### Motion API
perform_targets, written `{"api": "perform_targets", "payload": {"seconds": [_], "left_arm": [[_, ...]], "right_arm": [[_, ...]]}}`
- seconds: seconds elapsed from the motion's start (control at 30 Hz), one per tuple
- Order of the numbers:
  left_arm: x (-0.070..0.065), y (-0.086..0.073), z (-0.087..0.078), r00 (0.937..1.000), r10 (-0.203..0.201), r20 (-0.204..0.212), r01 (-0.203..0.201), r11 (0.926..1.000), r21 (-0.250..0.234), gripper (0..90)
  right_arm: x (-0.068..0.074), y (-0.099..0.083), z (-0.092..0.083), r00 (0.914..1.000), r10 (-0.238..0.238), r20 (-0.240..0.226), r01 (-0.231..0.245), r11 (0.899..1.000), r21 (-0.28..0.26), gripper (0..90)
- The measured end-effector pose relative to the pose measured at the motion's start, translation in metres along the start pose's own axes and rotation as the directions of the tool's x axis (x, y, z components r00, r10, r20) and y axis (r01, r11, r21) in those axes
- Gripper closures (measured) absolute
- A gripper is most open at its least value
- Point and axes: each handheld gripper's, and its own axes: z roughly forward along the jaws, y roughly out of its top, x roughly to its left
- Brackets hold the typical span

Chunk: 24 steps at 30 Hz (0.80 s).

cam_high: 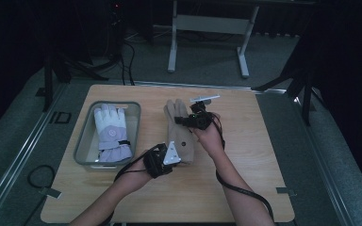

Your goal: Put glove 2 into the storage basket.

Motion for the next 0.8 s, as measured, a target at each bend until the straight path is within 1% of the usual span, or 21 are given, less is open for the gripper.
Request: {"api": "perform_targets", "payload": {"seconds": [0.13, 0.2, 0.27, 0.37, 0.4, 0.43, 0.47, 0.6, 0.73, 0.8], "left_arm": [[0.007, -0.007, -0.013, 0.9997, -0.009, -0.025, 0.009, 0.9999, 0.005, 81.7], [0.01, -0.011, -0.019, 0.9992, -0.004, -0.039, 0.005, 0.9999, 0.014, 81.7], [0.013, -0.016, -0.024, 0.9988, -0.011, -0.048, 0.012, 0.9997, 0.023, 81.7], [0.018, -0.023, -0.03, 0.9979, -0.02, -0.061, 0.023, 0.9991, 0.035, 81.7], [0.018, -0.023, -0.03, 0.9979, -0.02, -0.061, 0.023, 0.9991, 0.035, 81.7], [0.023, -0.029, -0.038, 0.997, -0.029, -0.072, 0.032, 0.9985, 0.045, 81.7], [0.025, -0.032, -0.041, 0.9967, -0.035, -0.073, 0.038, 0.9983, 0.045, 81.7], [0.031, -0.042, -0.053, 0.9946, -0.048, -0.092, 0.054, 0.9969, 0.058, 81.7], [0.038, -0.053, -0.064, 0.9922, -0.065, -0.106, 0.072, 0.9953, 0.064, 81.6], [0.04, -0.059, -0.068, 0.9906, -0.072, -0.116, 0.08, 0.9944, 0.068, 81.7]], "right_arm": [[0.012, 0.012, 0.007, 0.9996, -0.027, -0.005, 0.027, 1.0, -0.001, 67.6], [0.019, 0.018, 0.012, 0.9992, -0.034, -0.02, 0.034, 0.999, -0.006, 67.6], [0.025, 0.023, 0.016, 0.9986, -0.047, -0.026, 0.047, 0.999, -0.008, 67.6], [0.036, 0.031, 0.025, 0.9972, -0.064, -0.038, 0.064, 0.998, -0.008, 67.6], [0.036, 0.031, 0.025, 0.9972, -0.064, -0.038, 0.064, 0.998, -0.008, 67.6], [0.04, 0.033, 0.028, 0.9966, -0.068, -0.046, 0.067, 0.998, -0.009, 67.6], [0.049, 0.039, 0.036, 0.9956, -0.075, -0.057, 0.074, 0.997, -0.009, 67.6], [0.063, 0.048, 0.047, 0.9933, -0.081, -0.082, 0.081, 0.997, -0.015, 67.6], [0.076, 0.056, 0.06, 0.9907, -0.101, -0.092, 0.1, 0.995, -0.014, 67.6], [0.083, 0.06, 0.067, 0.9889, -0.111, -0.098, 0.111, 0.994, -0.004, 67.6]]}}
